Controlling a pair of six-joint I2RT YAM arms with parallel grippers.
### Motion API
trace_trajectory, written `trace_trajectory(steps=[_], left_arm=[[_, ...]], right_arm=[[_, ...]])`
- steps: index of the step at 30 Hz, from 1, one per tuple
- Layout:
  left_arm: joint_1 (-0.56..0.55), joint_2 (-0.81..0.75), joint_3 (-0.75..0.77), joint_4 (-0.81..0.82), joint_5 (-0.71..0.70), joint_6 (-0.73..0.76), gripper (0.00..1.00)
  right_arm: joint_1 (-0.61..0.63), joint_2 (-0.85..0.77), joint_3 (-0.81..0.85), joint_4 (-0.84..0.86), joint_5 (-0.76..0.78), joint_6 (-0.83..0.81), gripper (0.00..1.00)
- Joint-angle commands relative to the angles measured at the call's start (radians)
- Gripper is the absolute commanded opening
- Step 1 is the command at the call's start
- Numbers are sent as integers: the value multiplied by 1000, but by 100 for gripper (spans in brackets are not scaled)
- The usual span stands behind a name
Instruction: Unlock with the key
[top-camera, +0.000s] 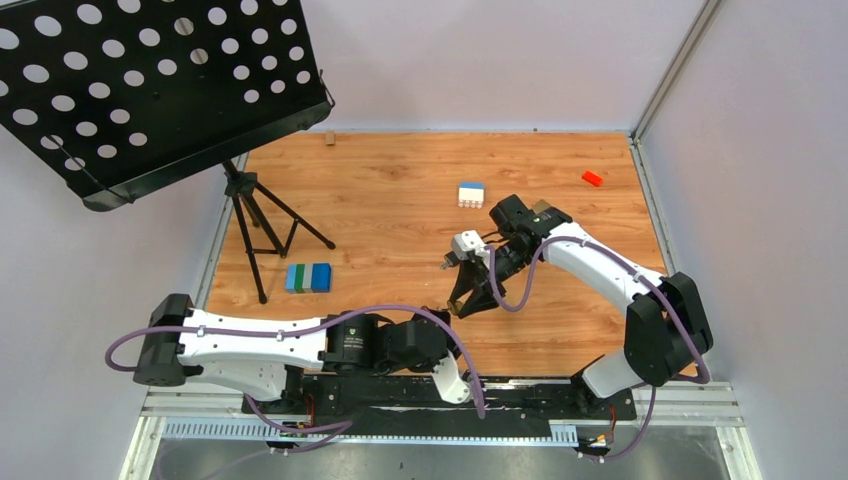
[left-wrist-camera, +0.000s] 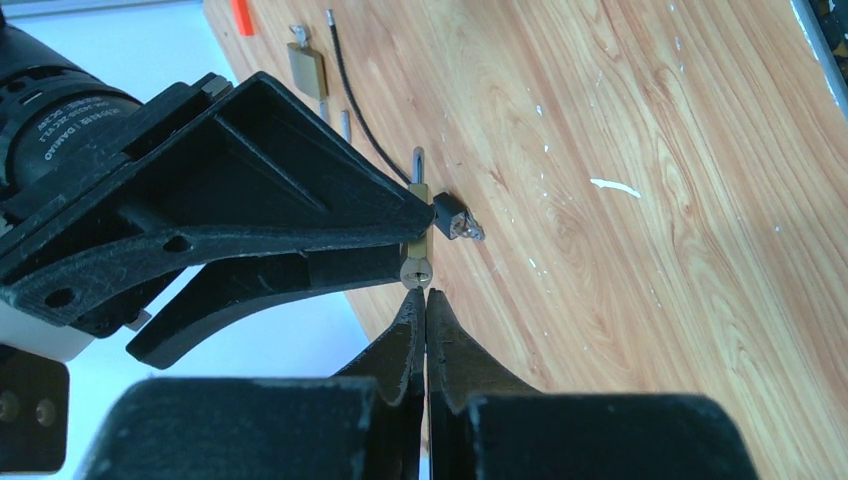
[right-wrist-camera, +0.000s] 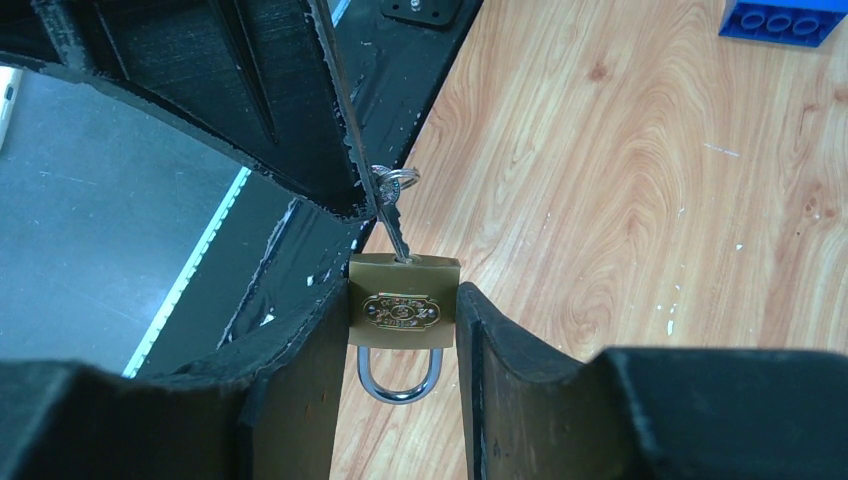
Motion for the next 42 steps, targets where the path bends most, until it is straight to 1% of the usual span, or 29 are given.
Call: trace_trajectory(steps=[1, 5, 9, 12, 19, 25, 31, 39, 42], left_arm=[[-4, -62, -36, 102, 24, 18, 0], [-4, -110, -79, 134, 25, 29, 0], [-4, -146, -120, 173, 25, 36, 0], [-4, -159, -135, 193, 26, 40, 0], [-3, -147, -123, 191, 34, 31, 0], [-3, -129, -72, 148, 64, 0, 0], [-3, -136, -66, 151, 86, -21, 0], [4, -138, -68, 149, 77, -16, 0], [8, -138, -58, 138, 76, -12, 0]], right_arm=[[10, -53, -8, 50, -157, 7, 0], [8, -49, -6, 39, -169, -7, 0], [8, -29, 15, -24, -179, -61, 0], [10, -23, 21, -42, -180, -72, 0], [16, -29, 24, -44, -177, -71, 0], [15, -44, 19, -9, -168, -17, 0], [16, -67, 4, 44, -162, 40, 0], [24, -73, 7, 18, -162, 10, 0], [43, -71, 11, 10, -134, 3, 0]])
